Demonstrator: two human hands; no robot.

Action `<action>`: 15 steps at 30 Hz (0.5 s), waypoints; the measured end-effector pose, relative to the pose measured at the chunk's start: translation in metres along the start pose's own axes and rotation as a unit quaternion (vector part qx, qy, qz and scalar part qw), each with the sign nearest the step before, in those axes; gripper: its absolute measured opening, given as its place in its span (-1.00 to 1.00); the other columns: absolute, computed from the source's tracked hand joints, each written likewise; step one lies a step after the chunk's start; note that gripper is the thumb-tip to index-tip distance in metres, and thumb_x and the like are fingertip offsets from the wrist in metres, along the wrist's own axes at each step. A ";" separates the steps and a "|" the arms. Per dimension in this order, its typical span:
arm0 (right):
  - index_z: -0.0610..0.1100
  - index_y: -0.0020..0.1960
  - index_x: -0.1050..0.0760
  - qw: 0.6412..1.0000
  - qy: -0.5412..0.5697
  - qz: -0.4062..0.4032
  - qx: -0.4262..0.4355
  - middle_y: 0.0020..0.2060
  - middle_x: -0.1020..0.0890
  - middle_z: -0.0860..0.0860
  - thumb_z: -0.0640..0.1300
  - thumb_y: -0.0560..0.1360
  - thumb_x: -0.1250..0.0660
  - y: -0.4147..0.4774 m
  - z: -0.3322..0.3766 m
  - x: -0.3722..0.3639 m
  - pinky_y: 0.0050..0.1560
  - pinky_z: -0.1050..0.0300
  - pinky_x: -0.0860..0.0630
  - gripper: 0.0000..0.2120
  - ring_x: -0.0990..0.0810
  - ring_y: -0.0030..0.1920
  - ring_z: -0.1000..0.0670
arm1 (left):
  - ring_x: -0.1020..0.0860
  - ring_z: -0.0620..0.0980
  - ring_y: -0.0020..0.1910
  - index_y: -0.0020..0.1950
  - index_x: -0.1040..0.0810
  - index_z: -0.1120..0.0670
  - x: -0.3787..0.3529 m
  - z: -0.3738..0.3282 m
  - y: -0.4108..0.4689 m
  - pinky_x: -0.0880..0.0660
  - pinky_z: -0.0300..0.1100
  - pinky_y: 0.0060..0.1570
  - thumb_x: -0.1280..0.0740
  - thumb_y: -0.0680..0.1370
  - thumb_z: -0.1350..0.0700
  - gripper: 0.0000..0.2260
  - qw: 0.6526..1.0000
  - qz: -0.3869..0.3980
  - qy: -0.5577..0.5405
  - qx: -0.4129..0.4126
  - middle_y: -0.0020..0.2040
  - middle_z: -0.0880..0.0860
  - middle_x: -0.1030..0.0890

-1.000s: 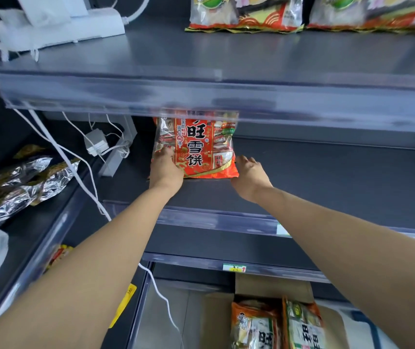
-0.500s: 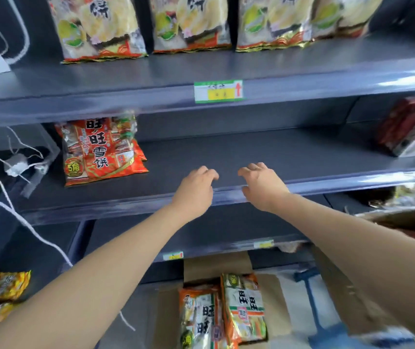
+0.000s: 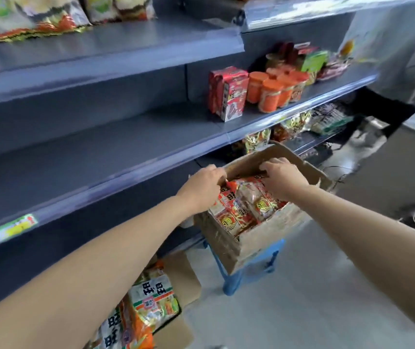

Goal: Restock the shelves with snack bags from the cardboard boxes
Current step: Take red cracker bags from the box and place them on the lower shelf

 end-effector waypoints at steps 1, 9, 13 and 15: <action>-0.14 0.32 -0.44 1.000 0.001 0.008 -0.012 0.26 -0.49 -0.13 -0.18 0.52 -0.21 0.000 -0.010 -0.005 0.28 -0.05 -0.40 -0.62 -0.37 0.32 -0.17 | -0.45 0.05 0.18 0.25 -0.47 0.10 -0.007 -0.004 0.008 -0.39 -0.09 0.14 -0.15 0.57 0.29 -0.71 1.000 0.009 -0.008 0.004 0.24 0.06 -0.45; -0.12 0.28 -0.47 0.995 0.001 0.066 -0.069 0.21 -0.49 -0.09 -0.21 0.52 -0.20 0.027 -0.053 -0.034 0.18 -0.09 -0.45 -0.67 -0.39 0.28 -0.16 | -0.47 0.08 0.22 0.23 -0.49 0.07 -0.047 -0.004 0.063 -0.44 0.01 0.22 -0.17 0.55 0.27 -0.71 0.997 0.051 -0.024 0.045 0.27 0.07 -0.47; -0.11 0.29 -0.47 0.993 -0.023 0.086 -0.083 0.20 -0.51 -0.08 -0.26 0.52 -0.22 0.057 -0.069 -0.045 0.17 -0.07 -0.50 -0.65 -0.41 0.25 -0.14 | -0.47 0.04 0.17 0.25 -0.48 0.06 -0.060 0.003 0.093 -0.48 -0.05 0.13 -0.17 0.56 0.27 -0.71 0.996 0.068 -0.035 0.046 0.24 0.05 -0.47; -0.11 0.30 -0.47 0.992 -0.026 0.092 -0.087 0.19 -0.51 -0.08 -0.26 0.51 -0.24 0.072 -0.077 -0.054 0.16 -0.05 -0.50 -0.64 -0.41 0.23 -0.13 | -0.49 0.05 0.11 0.26 -0.47 0.07 -0.066 0.007 0.108 -0.51 -0.08 0.00 -0.16 0.57 0.28 -0.70 0.994 0.082 -0.045 0.053 0.24 0.05 -0.46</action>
Point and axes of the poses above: each hand's wrist, its own y-axis towards the middle knuckle, its own x-axis out of the back of the hand, z = x × y, the point moved 3 cm from there along y, towards the middle knuckle
